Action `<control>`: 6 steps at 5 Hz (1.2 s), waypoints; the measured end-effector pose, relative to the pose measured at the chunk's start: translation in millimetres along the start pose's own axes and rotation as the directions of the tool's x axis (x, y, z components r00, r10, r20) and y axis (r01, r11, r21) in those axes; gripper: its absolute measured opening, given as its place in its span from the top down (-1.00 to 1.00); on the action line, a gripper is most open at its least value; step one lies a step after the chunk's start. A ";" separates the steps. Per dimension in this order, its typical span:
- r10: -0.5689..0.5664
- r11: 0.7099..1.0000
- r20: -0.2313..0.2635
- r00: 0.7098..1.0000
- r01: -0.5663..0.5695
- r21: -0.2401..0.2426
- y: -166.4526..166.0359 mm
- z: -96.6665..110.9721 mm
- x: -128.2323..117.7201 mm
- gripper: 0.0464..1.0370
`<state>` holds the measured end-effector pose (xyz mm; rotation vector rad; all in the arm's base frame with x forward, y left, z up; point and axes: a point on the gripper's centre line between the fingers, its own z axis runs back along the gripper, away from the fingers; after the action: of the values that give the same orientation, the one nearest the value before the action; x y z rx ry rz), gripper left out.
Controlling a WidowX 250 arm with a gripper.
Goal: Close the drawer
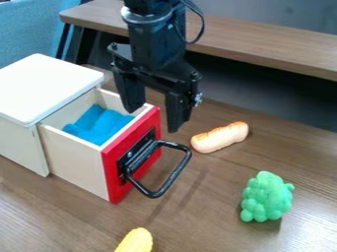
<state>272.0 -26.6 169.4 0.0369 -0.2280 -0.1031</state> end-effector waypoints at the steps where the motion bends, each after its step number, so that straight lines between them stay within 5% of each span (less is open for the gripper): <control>1: 0.002 1.000 -0.021 1.000 -0.002 0.000 -0.8 -6.3 -0.3 -0.92; 3: 0.030 0.999 -0.120 0.992 -0.028 0.021 -2.3 -34.9 15.6 -0.92; 4: 0.040 0.999 -0.147 0.988 -0.043 -0.016 -1.3 -49.8 16.9 -0.92; 6: 0.045 0.998 -0.137 0.990 -0.050 -0.036 10.3 -65.5 8.2 -0.92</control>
<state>295.8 -15.7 108.0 -0.0009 -0.0905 -0.0574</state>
